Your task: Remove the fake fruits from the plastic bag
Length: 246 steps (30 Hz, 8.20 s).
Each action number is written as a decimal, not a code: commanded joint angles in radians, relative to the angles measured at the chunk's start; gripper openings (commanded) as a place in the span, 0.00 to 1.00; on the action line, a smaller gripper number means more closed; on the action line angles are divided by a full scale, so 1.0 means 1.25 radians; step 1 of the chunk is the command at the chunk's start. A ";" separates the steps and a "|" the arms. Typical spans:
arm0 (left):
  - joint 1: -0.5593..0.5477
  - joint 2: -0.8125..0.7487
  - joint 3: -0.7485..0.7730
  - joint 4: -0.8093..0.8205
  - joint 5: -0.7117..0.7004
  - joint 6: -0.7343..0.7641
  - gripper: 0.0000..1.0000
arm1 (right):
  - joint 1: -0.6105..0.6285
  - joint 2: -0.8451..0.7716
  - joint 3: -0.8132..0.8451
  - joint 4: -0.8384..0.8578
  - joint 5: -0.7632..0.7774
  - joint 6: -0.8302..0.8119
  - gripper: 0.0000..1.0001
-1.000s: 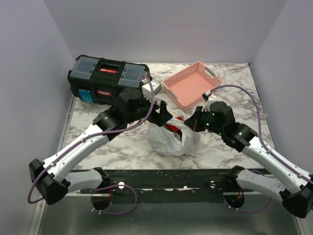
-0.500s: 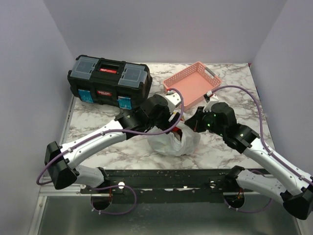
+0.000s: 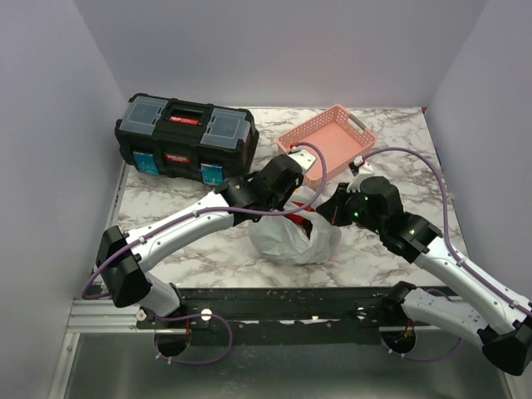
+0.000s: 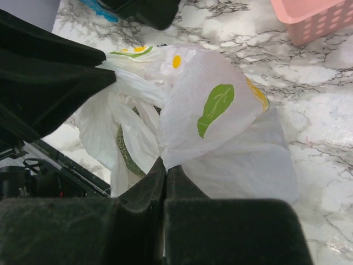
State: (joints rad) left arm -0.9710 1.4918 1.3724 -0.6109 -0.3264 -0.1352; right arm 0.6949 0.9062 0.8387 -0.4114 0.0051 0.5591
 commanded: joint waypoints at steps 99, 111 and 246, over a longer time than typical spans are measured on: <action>0.036 -0.282 -0.265 0.303 0.212 -0.179 0.00 | 0.006 0.423 0.333 -0.127 -0.157 -0.277 0.89; 0.040 -0.225 -0.166 0.205 0.095 -0.203 0.00 | 0.006 0.320 0.213 -0.005 0.061 -0.168 0.15; 0.657 -0.463 -0.447 0.383 0.787 -0.464 0.00 | 0.047 0.126 0.126 0.119 -0.293 -0.051 0.46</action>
State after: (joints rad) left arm -0.1562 0.9592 0.8543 -0.1436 0.6212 -0.7628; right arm 0.7525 0.9997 0.9173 -0.3710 -0.3454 0.4080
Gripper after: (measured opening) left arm 0.006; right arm 0.374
